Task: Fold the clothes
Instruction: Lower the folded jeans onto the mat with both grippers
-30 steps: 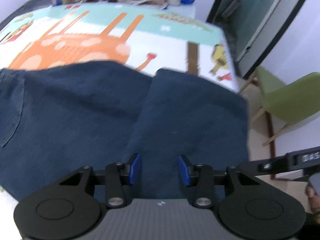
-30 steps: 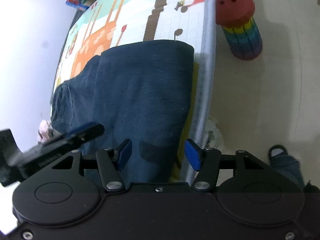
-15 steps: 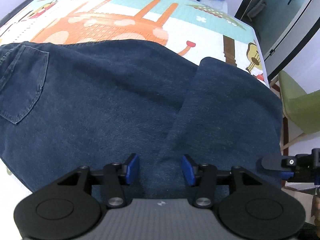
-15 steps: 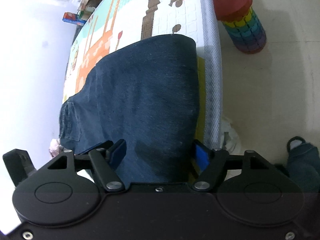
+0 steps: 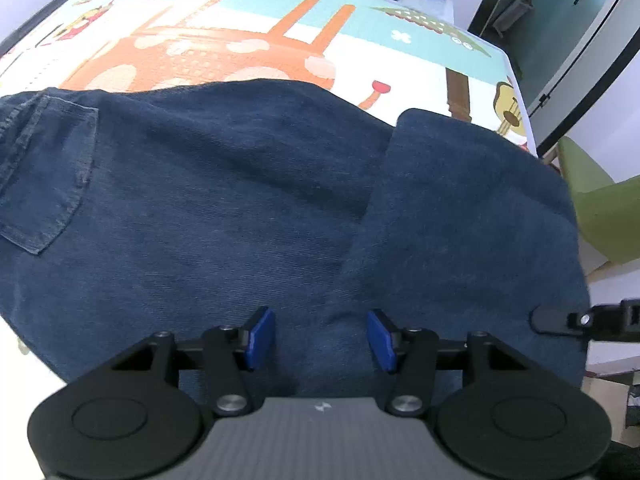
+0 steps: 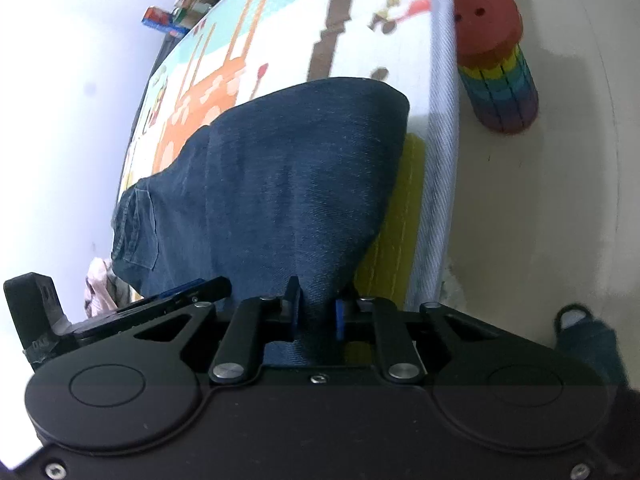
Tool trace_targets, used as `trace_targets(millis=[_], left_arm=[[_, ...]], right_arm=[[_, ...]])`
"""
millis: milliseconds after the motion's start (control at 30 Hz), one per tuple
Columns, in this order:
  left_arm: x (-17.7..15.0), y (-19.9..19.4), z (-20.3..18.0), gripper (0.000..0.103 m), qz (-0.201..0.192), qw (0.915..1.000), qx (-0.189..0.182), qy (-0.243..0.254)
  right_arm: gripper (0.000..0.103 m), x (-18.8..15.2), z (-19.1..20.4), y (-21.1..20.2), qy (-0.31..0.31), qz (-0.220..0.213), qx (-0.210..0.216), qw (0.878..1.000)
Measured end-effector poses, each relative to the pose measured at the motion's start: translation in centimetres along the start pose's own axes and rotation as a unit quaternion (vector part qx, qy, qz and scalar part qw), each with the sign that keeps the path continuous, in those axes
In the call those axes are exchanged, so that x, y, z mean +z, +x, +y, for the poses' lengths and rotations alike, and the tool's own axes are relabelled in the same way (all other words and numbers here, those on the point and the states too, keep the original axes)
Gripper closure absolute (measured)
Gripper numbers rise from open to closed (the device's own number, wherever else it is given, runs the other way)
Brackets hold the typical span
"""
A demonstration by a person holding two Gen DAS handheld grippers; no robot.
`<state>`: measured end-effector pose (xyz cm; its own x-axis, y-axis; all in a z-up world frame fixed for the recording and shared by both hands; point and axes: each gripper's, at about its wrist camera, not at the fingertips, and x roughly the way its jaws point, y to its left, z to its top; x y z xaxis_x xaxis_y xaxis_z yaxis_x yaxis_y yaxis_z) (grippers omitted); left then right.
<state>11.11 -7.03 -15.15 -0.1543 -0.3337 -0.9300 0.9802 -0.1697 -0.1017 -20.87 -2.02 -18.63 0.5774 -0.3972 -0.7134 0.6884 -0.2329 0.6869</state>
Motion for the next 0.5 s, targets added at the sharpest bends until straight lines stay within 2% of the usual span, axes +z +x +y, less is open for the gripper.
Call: trace_targets(millis=[200,367,500], left_arm=[[0.0,0.1,0.1,0.051,0.003,1.0000,0.007,0.001],[0.1,0.8,-1.6,0.051,-0.007,0.9993,-0.033,0.016],[0.5,1.4,-3.4,0.046,-0.015,0.9987,-0.035,0.034]], right_arm=[[0.089,2.5,1.0,-2.4,-0.036,-0.010,-0.042,0.998],[0.089,6.0,1.9,-5.0,-0.073,-0.026,-0.088,0.993],[0.090,8.0,4.9,-6.7,-0.103,-0.035,-0.088,0.990]])
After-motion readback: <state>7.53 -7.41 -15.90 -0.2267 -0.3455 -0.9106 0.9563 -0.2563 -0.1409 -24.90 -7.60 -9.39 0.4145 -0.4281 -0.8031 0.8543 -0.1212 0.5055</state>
